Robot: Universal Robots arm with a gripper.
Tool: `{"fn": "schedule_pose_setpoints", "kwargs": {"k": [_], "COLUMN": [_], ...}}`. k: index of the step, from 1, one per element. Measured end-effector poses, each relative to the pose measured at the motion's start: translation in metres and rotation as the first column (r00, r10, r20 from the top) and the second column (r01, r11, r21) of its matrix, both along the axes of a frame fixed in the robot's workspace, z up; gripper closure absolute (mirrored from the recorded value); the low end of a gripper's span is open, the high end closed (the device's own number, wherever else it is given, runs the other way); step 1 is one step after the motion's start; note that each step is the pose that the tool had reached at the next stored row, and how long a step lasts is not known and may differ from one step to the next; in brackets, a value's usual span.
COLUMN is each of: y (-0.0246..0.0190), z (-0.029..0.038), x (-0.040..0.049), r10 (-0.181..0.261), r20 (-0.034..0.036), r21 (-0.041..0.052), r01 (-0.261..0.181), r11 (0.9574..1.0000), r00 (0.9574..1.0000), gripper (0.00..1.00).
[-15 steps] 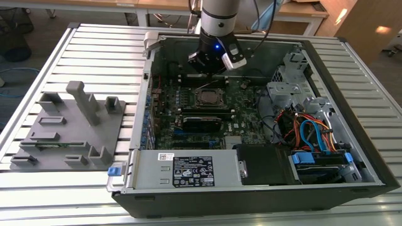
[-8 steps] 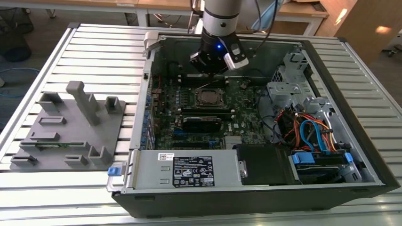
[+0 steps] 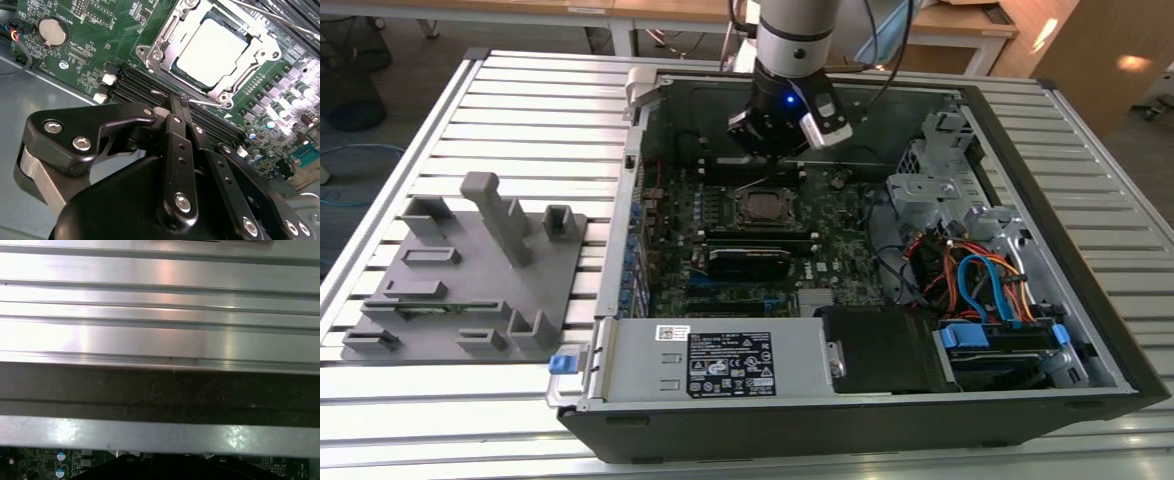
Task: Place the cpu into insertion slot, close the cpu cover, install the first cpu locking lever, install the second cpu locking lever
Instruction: 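Install the first cpu locking lever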
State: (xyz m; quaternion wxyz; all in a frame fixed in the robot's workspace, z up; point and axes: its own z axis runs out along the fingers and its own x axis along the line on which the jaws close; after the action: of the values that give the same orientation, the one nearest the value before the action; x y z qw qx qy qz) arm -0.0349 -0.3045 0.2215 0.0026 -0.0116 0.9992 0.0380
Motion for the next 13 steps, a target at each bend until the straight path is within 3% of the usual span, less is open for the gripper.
{"fn": "schedule_pose_setpoints", "kwargs": {"k": [13], "y": [0.0], "z": [-0.0108], "x": [0.006], "r10": [0.0], "r20": [-0.0001], "r21": [-0.0002], "r01": [0.0], "r11": [1.0], "r00": [1.0], "gripper": [0.9]}}
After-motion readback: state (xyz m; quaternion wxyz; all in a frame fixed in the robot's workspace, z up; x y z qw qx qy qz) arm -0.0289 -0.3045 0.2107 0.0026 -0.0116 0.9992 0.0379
